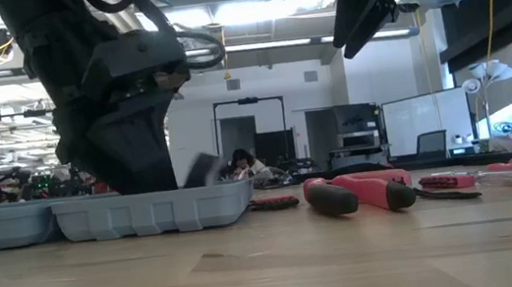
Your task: Prefit tool cases
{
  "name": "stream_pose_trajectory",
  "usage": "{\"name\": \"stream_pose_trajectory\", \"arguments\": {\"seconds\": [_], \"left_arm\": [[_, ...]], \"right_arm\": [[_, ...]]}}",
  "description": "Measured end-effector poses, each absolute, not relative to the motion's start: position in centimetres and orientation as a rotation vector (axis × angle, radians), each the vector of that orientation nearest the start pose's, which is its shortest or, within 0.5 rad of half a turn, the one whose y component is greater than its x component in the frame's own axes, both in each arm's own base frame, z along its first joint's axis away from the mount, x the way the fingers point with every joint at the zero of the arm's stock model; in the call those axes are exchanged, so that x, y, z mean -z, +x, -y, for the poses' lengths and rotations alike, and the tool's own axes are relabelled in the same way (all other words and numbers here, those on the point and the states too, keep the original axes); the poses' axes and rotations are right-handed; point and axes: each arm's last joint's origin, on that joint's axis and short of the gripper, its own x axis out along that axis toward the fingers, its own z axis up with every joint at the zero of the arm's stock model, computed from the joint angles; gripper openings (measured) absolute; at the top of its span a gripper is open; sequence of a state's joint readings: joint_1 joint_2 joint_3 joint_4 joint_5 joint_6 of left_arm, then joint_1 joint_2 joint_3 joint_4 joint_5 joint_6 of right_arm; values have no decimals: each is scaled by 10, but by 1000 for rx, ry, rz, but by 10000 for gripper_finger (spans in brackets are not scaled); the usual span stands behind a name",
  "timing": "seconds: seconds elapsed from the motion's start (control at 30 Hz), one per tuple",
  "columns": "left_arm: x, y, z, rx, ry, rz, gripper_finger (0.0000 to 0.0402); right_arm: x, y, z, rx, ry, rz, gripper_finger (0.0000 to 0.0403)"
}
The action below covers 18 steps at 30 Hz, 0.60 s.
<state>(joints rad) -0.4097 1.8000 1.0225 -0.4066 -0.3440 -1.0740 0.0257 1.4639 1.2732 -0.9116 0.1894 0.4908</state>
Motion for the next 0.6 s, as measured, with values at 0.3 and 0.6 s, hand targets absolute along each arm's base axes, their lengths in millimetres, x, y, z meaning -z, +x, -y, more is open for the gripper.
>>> {"name": "stream_pose_trajectory", "arguments": {"seconds": [0.3,0.6], "left_arm": [[-154,314,124,-492,-540,-947,180],[-160,316,125,-412,-407,-1002,180]], "right_arm": [[-295,291,-2,401,331,-987,220],[-289,295,-8,304,480,-1017,220]]}}
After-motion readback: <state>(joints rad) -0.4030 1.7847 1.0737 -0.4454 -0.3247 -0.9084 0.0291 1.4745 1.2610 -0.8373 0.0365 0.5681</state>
